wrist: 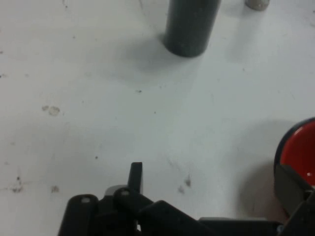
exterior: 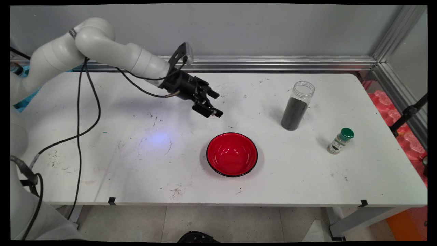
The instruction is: Pick up the black seasoning powder from the table
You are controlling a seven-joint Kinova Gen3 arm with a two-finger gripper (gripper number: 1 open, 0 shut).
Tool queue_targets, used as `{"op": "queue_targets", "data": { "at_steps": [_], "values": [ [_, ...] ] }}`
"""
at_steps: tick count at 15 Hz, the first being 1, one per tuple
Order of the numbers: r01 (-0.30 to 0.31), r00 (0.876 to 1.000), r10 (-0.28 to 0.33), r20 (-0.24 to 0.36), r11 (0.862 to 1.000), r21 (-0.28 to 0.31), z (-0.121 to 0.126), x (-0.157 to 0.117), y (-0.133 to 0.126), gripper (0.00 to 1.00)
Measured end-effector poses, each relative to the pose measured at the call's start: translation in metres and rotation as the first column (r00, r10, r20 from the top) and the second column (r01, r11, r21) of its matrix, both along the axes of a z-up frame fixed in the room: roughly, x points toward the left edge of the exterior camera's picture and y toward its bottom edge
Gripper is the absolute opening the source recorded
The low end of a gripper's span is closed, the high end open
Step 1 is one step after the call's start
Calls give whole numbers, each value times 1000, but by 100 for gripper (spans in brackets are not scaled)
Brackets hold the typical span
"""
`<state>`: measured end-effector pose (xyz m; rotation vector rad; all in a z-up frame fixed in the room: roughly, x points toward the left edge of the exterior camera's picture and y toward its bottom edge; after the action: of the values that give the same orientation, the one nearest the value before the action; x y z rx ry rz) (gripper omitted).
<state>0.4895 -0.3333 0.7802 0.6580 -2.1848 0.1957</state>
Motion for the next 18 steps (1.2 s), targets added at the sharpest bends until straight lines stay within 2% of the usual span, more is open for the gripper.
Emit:
{"op": "queue_targets", "data": {
  "at_steps": [18],
  "values": [
    [3,999,-4,-51,1000,-20,-18,-54,-32,100]
  ]
}}
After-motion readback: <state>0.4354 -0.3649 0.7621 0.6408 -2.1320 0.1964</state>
